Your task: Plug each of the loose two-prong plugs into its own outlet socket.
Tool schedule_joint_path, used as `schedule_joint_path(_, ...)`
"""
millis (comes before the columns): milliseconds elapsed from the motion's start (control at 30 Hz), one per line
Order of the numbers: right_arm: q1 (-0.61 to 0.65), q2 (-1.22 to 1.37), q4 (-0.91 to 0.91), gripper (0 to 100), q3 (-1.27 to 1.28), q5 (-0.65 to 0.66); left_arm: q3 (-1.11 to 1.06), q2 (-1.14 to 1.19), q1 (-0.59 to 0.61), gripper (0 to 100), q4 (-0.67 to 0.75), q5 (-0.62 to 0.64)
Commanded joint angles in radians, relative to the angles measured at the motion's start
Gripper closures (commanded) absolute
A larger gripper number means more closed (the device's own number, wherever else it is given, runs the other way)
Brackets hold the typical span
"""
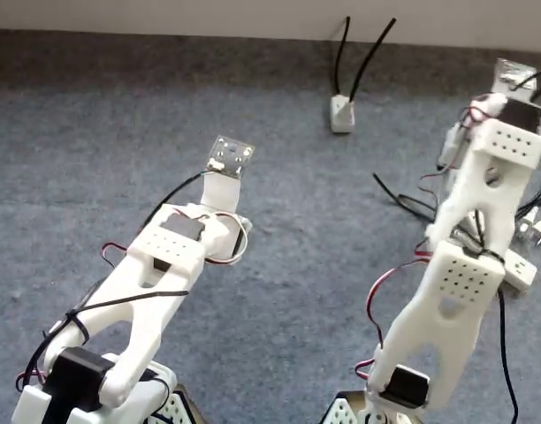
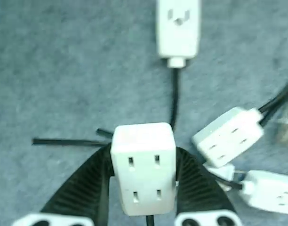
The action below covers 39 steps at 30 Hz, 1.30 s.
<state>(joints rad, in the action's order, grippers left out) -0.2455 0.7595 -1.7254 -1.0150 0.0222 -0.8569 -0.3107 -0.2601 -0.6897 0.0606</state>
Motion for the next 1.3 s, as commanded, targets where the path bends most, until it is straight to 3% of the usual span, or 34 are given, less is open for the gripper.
schedule_joint_path(0, 0.162, -0.189, -0.035, 94.3, 0.185, -0.115, 0.01, -0.027, -0.015, 79, 0.018, 0.003)
schedule_joint_path(133, 0.262, -0.272, -0.016, 94.3, 0.216, -0.354, 0.008, -0.027, -0.015, 79, 0.018, 0.003)
schedule_joint_path(400, 0.432, -0.289, 0.002, 94.3, 0.22, -0.697, 0.01, -0.027, 0.022, 79, 0.018, 0.009)
schedule_joint_path(567, 0.506, -0.275, 0.002, 94.3, 0.243, -0.787, 0.01, -0.027, 0.025, 79, 0.018, 0.009)
schedule_joint_path(733, 0.616, -0.213, 0.119, 94.3, 0.354, -0.881, 0.01, -0.028, 0.053, 79, 0.018, 0.009)
schedule_joint_path(867, 0.65, -0.191, 0.254, 94.3, 0.41, -0.921, 0.01, -0.035, 0.179, 79, 0.015, 0.015)
schedule_joint_path(1100, 0.743, -0.188, 0.481, 94.3, 0.544, -1.02, 0.044, -0.035, 0.456, 79, 0.014, 0.133)
schedule_joint_path(1267, 0.846, -0.188, 0.645, 94.0, 0.625, -1.025, 0.044, -0.035, 0.51, 79, 0.012, 0.14)
